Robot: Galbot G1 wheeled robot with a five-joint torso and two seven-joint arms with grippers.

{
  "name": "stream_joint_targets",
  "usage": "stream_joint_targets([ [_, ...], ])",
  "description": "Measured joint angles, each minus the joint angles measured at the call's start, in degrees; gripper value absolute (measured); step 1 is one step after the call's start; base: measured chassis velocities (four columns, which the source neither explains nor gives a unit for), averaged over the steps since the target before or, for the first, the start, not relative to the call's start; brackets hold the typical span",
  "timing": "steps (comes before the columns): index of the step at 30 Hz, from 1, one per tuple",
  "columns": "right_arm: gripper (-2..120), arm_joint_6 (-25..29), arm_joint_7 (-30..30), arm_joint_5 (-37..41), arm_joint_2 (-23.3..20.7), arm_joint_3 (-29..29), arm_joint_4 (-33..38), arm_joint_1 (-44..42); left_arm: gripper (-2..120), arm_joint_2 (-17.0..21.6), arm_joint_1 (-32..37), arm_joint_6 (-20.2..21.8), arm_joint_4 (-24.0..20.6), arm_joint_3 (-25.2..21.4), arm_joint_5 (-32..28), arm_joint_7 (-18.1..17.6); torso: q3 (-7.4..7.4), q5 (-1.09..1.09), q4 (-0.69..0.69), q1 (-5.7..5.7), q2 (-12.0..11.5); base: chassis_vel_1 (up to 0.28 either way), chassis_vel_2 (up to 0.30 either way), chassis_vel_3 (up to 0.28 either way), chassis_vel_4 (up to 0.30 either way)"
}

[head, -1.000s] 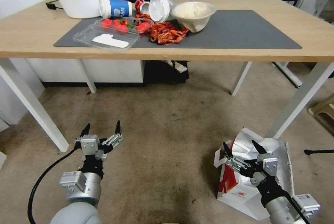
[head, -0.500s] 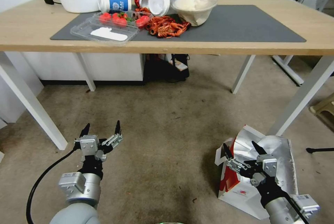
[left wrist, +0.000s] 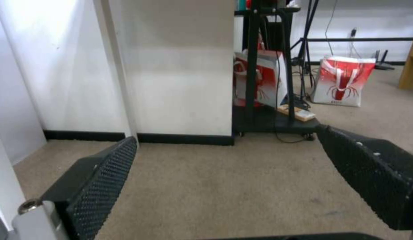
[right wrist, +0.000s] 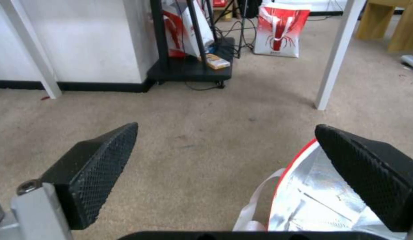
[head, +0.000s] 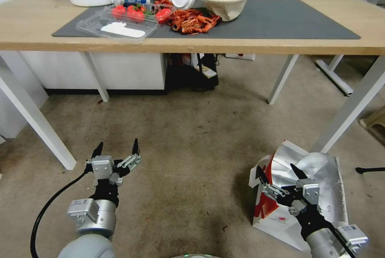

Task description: Pick up the food delivery bag from the floor and place it on the table.

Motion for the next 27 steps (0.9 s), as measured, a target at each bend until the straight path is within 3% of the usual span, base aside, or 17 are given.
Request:
stream_joint_targets([
  [17,100,0.63,0.59,0.01,-1.07,1.78,-2.47,1.37,100,0.64,-0.77,-2.79,1.93,-0.47,-0.52,0.12,0.00,0.00,-0.01,0.04,0.35,0.000,0.000,0.000,0.000],
  [23,100,-0.13,2.07,1.50,-6.10,5.85,-6.38,4.39,100,0.92,-0.82,-3.06,2.11,-0.82,-0.64,0.12,0.00,0.02,0.00,0.06,0.43,0.000,0.000,0.000,0.000],
  [26,100,-1.85,5.27,3.40,-12.71,10.09,-10.69,6.82,100,0.97,-0.94,-3.07,2.17,-0.83,-0.63,0.11,0.00,0.01,0.00,0.07,0.49,0.000,0.000,0.000,0.000],
  [27,100,-1.85,5.27,3.40,-12.71,10.09,-10.69,6.82,100,0.97,-0.94,-3.07,2.17,-0.83,-0.63,0.11,0.00,0.01,0.00,0.07,0.49,0.000,0.000,0.000,0.000],
])
